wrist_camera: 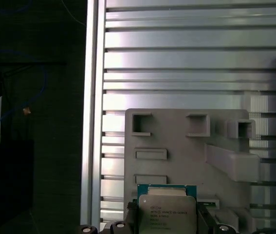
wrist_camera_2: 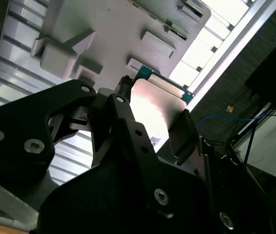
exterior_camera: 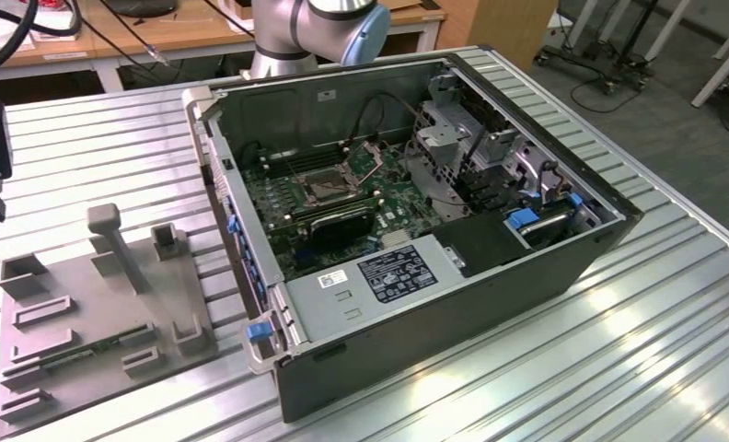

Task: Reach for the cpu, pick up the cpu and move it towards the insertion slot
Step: 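Pick up the cpu and move it towards the insertion slot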

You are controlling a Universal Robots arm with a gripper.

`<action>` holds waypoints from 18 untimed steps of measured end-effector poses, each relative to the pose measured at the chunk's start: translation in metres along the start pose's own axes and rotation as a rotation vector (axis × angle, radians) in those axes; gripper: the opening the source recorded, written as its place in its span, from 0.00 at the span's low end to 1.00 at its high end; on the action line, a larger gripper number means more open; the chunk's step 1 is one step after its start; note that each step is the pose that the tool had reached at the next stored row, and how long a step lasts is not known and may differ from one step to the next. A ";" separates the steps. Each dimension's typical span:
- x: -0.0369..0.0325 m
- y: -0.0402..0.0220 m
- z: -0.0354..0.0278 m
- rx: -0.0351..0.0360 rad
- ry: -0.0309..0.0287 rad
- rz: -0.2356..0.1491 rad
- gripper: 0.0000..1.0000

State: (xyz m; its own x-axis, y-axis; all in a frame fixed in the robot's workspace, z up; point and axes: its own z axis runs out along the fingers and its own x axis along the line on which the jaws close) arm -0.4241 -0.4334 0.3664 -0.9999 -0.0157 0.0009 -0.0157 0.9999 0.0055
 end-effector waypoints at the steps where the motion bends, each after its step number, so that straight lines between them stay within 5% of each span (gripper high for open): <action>1: -0.0001 0.0000 -0.0002 0.0001 0.0002 0.000 0.55; 18: -0.0164 -0.0003 -0.0003 0.0001 0.0003 0.000 0.55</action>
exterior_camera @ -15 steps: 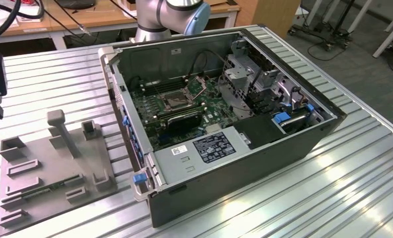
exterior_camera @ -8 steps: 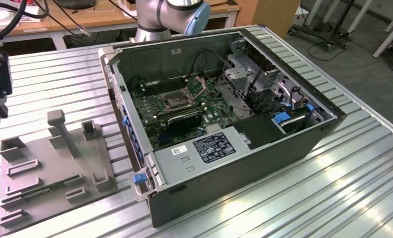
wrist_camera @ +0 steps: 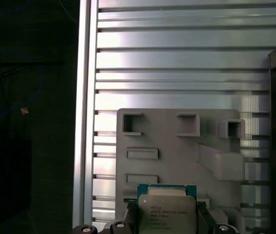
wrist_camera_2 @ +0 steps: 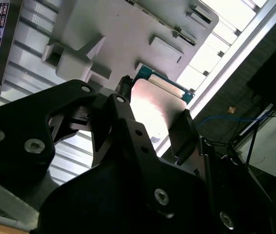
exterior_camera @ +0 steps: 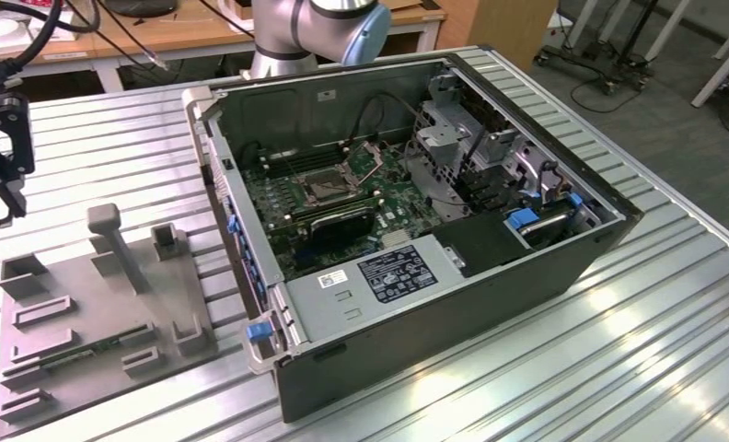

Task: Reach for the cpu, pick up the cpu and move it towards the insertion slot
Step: 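Pick up the cpu and move it towards the insertion slot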

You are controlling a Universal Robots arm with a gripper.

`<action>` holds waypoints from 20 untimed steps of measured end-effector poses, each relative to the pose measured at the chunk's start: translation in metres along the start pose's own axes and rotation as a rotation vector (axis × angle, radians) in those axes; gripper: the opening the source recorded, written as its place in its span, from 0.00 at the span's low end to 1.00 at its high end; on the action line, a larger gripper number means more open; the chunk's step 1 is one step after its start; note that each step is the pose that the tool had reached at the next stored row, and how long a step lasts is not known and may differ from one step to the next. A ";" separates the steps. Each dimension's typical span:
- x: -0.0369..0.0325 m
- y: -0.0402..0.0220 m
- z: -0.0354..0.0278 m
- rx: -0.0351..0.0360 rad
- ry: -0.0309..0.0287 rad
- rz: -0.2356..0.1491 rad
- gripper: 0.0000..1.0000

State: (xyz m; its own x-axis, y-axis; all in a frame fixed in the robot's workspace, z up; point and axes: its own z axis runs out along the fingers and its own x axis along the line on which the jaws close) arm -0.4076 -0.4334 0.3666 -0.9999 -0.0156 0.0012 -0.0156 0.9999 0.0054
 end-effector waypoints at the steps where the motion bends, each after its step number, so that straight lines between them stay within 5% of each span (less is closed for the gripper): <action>1: -0.0010 0.0000 0.0000 0.0000 0.0000 0.000 0.55; 20: -0.0181 -0.0002 0.0000 -0.0001 -0.0001 0.000 0.55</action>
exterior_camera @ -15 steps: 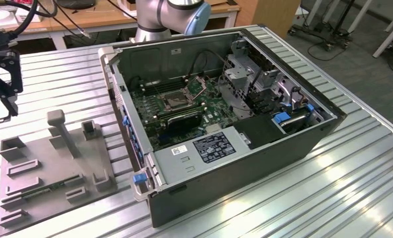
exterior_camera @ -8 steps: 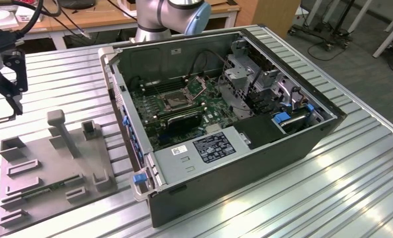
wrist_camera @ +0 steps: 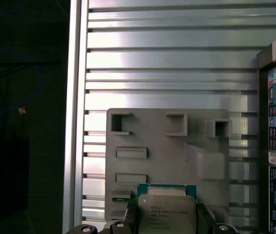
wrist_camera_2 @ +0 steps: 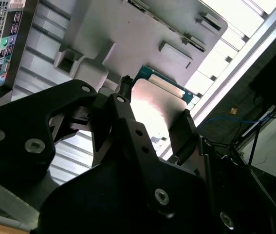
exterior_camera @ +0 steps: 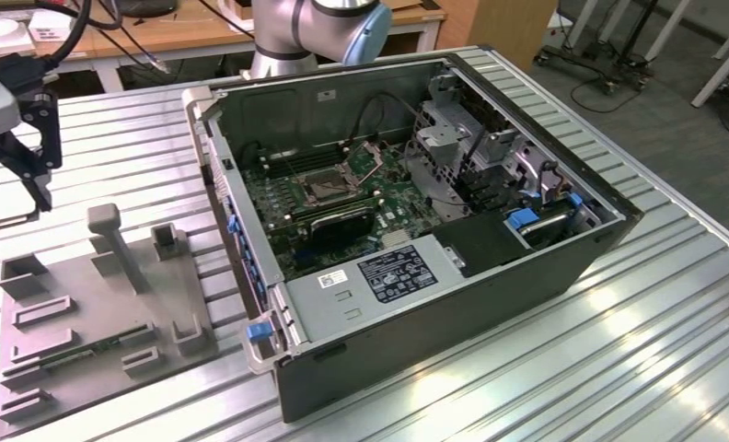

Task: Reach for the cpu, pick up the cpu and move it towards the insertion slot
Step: 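Pick up the cpu and move it towards the insertion slot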

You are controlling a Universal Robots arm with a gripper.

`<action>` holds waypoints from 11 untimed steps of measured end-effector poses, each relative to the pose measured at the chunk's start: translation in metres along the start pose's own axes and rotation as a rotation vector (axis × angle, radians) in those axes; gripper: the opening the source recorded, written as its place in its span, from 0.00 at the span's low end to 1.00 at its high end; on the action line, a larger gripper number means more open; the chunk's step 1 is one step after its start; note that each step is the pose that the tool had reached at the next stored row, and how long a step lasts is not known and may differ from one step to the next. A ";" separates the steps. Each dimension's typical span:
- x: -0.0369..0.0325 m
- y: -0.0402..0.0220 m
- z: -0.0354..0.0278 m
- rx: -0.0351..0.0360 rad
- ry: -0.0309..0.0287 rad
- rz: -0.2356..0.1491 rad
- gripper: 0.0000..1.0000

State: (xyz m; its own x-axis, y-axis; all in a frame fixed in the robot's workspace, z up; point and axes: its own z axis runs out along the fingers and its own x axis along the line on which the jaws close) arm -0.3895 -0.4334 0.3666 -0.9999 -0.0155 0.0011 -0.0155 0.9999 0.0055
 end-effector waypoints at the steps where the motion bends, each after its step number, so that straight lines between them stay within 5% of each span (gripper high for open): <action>1: -0.0003 0.0000 -0.0001 0.0001 0.0001 0.000 0.55; 11: -0.0015 0.0000 -0.0106 0.0001 0.0000 0.000 0.55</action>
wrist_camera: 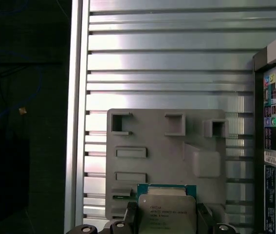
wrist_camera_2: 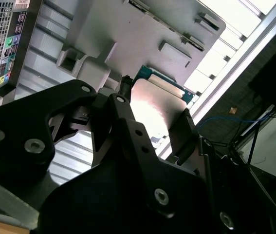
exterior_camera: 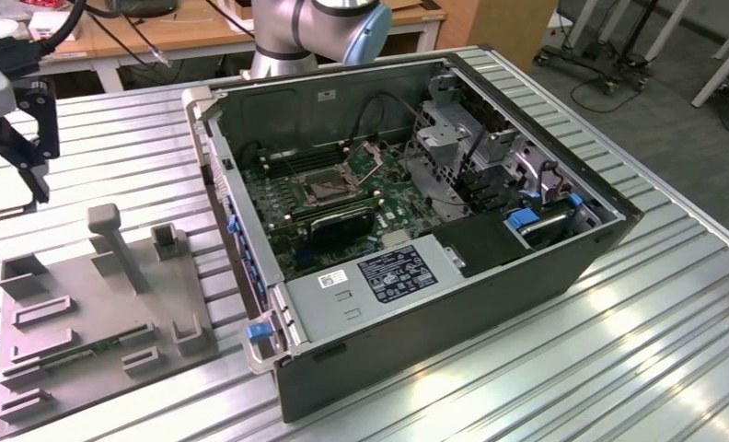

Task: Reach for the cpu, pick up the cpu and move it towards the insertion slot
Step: 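Pick up the cpu and move it towards the insertion slot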

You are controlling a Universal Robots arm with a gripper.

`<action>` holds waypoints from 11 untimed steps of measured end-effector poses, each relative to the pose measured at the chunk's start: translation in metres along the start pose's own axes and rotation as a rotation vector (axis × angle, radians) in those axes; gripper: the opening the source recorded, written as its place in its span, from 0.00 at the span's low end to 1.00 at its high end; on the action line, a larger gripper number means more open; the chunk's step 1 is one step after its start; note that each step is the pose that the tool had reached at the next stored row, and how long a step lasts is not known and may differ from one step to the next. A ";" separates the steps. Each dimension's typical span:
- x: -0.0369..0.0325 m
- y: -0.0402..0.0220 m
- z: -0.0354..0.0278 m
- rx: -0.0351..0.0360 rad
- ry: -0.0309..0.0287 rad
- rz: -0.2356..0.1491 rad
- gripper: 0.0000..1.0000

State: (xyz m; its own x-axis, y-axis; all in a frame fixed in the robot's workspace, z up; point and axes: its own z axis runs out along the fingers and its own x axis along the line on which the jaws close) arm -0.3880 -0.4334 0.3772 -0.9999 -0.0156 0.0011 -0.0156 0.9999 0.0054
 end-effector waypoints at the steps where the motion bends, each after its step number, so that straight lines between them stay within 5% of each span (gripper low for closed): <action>1: -0.0001 0.0000 -0.0017 0.0000 0.0000 0.000 0.55; 11: -0.0003 0.0001 -0.0187 0.0000 0.0000 0.000 0.55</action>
State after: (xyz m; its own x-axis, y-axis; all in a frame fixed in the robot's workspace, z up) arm -0.3877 -0.4334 0.3959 -0.9999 -0.0156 0.0012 -0.0156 0.9999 0.0054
